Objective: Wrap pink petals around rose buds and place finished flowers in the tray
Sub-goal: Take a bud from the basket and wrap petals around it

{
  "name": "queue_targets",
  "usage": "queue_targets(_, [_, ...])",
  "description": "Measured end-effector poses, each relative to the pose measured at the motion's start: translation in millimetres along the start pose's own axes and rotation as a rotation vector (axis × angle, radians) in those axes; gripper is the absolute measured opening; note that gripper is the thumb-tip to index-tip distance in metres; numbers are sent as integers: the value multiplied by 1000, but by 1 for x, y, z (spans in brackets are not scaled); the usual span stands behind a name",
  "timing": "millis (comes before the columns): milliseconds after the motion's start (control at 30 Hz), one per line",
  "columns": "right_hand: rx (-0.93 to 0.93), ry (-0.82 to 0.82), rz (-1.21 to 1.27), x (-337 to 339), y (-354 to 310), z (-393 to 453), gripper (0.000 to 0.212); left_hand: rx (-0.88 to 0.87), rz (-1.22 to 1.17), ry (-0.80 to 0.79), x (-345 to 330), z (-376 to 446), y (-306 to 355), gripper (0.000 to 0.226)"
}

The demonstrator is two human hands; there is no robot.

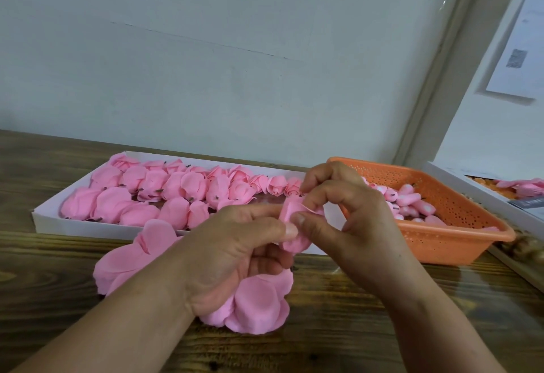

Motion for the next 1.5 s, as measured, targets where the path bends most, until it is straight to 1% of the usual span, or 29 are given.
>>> queue_targets(33, [-1, -2, -6, 0, 0, 0, 10, -10, 8, 7, -1, 0, 0, 5])
queue_targets(133, [-15, -12, 6, 1, 1, 0, 9, -23, 7, 26, -3, 0, 0, 15])
queue_targets(267, [-86, -19, 253, 3, 5, 1, 6, -21, -68, 39, -5, -1, 2, 20])
queue_targets(367, [-96, 57, 267, 1, 12, 1, 3, 2, -131, 60, -6, -1, 3, 16])
queue_targets(433, [-90, 133, 382, 2, 13, 3, 8, 11, -144, 63, -5, -1, 4, 15])
queue_targets(500, [-75, 246, 485, 6, 13, 3, 14, 19, -161, 69, -4, -2, 5, 14])
queue_targets(533, [-60, 280, 496, 8, 13, 3, 11, 23, -167, 70, -3, -2, 5, 14])
queue_targets(567, [-40, 280, 468, 9, 11, 2, 5, 27, -170, 69, -3, -2, 5, 15])
queue_targets(600, [-37, 259, 402, 9, 10, 1, 8, 30, -170, 65, -3, -2, 5, 16])
queue_targets(667, [-60, 172, 241, 4, 8, 0, 23, 31, -145, 51, -3, -2, 4, 18])
queue_targets(700, [-94, 167, 188, 1, 8, 0, 26, 30, -126, 42, -3, -2, 4, 18])
queue_targets(733, [-133, 200, 183, -2, 9, -1, 24, 30, -115, 37, -3, -2, 3, 17])
queue_targets(800, [-197, 321, 265, -3, 10, 0, 15, 29, -134, 42, -2, -1, 3, 15])
queue_targets(833, [-190, 353, 302, -1, 10, 0, 13, 27, -153, 45, -2, -1, 4, 15])
queue_targets(867, [-153, 345, 323, 1, 9, -1, 11, 24, -172, 46, -1, -1, 4, 15])
queue_targets(900, [-96, 303, 332, 3, 8, -2, 11, 25, -189, 48, -1, -1, 4, 15])
queue_targets(967, [27, 170, 323, 4, 4, -4, 14, 20, -221, 50, 0, -1, 5, 15])
queue_targets(1000, [57, 114, 312, 4, 3, -5, 14, 16, -234, 49, 1, 0, 5, 14])
queue_targets(1067, [47, 56, 318, 4, 4, -5, 12, 17, -263, 46, 1, 0, 5, 15])
queue_targets(1200, [-19, 71, 500, 5, 3, -5, 21, 19, -300, 49, 2, 0, 5, 16])
queue_targets(1333, [-63, 121, 480, 3, 5, -3, 25, 27, -326, 30, 2, -1, 6, 16])
queue_targets(1400, [-92, 125, 539, 1, 7, -3, 22, 53, -385, 40, 3, -1, 6, 17])
queue_targets(1433, [-100, 115, 584, 1, 7, -2, 20, 75, -429, 35, 3, -1, 7, 23])
queue_targets(1500, [-99, 95, 641, 1, 7, -3, 20, 112, -493, 12, 4, -1, 7, 46])
Point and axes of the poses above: each hand's wrist, its own z-axis towards the middle knuckle, its own x-axis out of the back of the hand, y = z × x, the point moved 1 cm from there along z, towards the middle knuckle, and after that the axes turned 10 degrees about -z, right-handed, at the moved point
